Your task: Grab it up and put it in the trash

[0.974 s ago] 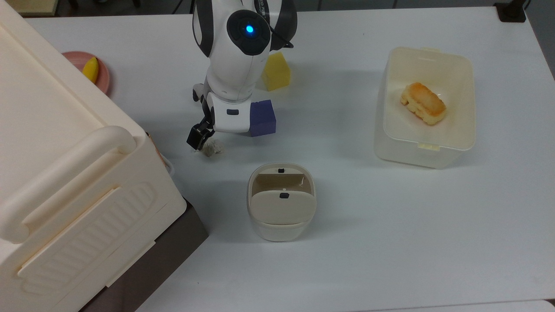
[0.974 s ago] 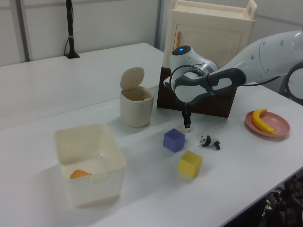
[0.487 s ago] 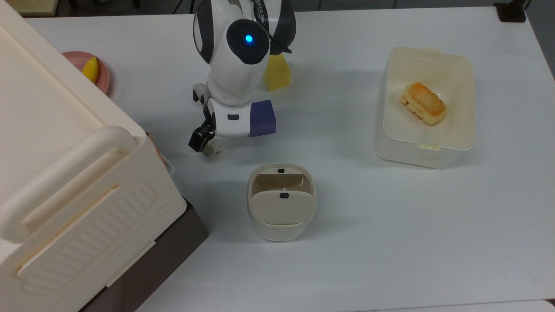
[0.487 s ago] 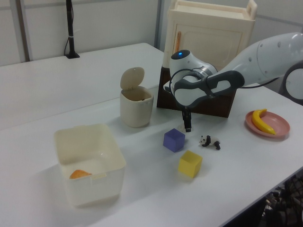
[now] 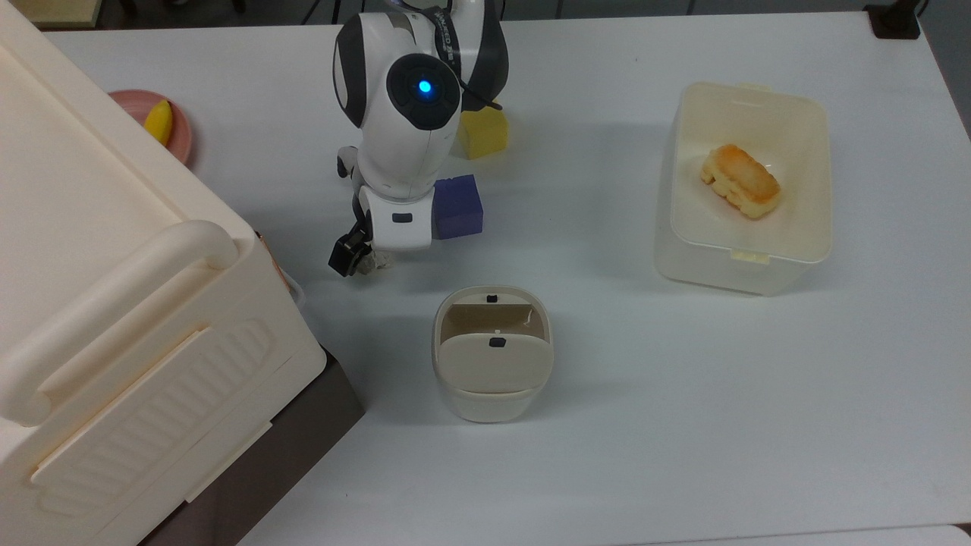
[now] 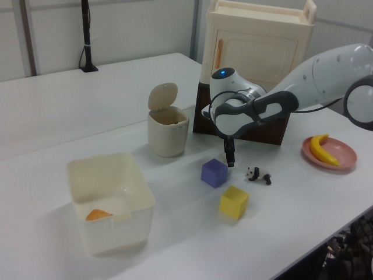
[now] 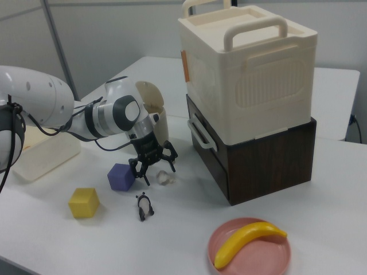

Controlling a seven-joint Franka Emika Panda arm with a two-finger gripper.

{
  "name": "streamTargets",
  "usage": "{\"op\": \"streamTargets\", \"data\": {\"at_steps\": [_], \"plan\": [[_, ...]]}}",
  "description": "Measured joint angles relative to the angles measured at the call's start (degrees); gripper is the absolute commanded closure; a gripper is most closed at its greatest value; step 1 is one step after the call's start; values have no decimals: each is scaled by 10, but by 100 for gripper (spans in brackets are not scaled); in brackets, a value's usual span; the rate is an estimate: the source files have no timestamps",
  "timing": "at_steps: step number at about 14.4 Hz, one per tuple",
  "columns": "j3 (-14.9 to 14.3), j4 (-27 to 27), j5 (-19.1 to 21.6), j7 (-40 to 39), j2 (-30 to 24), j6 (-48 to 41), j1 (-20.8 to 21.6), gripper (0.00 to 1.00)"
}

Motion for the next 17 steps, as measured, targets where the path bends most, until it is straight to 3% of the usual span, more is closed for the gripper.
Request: {"op": "streamTargets", "data": {"at_steps": [5,8,17], "plan": [[0,3,8,13,0,1,0,0],[10,15,33,162,0,1,0,0],[15,15,47,452,24,1,-6,0]]}}
